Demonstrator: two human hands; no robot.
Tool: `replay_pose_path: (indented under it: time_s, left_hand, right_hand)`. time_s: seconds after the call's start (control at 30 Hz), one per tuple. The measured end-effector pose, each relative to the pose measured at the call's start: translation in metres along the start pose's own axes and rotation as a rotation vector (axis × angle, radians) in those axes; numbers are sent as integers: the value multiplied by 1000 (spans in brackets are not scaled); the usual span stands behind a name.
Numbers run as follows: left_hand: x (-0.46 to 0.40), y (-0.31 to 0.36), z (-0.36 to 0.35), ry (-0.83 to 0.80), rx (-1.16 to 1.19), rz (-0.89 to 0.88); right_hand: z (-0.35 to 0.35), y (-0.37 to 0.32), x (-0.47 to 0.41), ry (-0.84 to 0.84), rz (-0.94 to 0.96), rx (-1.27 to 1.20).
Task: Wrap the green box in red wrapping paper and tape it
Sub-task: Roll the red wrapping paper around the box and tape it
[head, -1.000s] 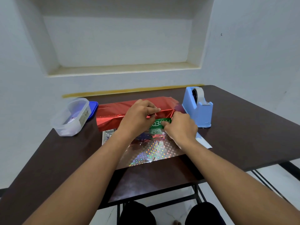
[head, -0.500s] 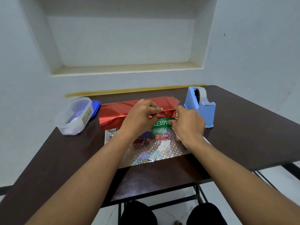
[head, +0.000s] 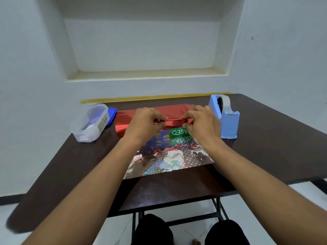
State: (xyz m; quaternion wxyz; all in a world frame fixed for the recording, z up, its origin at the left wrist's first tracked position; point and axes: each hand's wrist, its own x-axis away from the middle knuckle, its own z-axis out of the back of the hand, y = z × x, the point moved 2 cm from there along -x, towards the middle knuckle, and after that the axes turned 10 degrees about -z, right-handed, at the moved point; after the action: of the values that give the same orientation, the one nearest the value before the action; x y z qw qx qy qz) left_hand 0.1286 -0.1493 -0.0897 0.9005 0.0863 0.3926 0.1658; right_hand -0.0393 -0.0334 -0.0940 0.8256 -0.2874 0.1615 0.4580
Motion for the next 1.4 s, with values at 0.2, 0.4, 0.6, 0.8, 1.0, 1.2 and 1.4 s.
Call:
replay_pose_path:
  time_s: [0.2, 0.4, 0.6, 0.8, 1.0, 1.2, 1.4]
  left_hand:
    - [9, 0, 0, 25, 37, -57]
    - [11, -2, -2, 52, 5, -79]
    - [13, -7, -7, 60, -9, -79]
    - [13, -9, -8, 57, -16, -68]
    - [14, -6, -7, 57, -30, -63]
    - [14, -1, -5, 50, -49, -69]
    - [14, 0, -4, 33, -62, -71]
  right_hand:
    - [37, 26, -7, 45, -210, -283]
    - [73, 85, -39, -146, -735, -39]
    - [75, 88, -46, -469, -1019, -608]
    - [74, 97, -51, -396, -970, -982]
    - [54, 107, -23, -168, -982, -978]
    - [43, 114, -16, -123, -976, -898]
    - [47, 111, -18, -81, -889, -599]
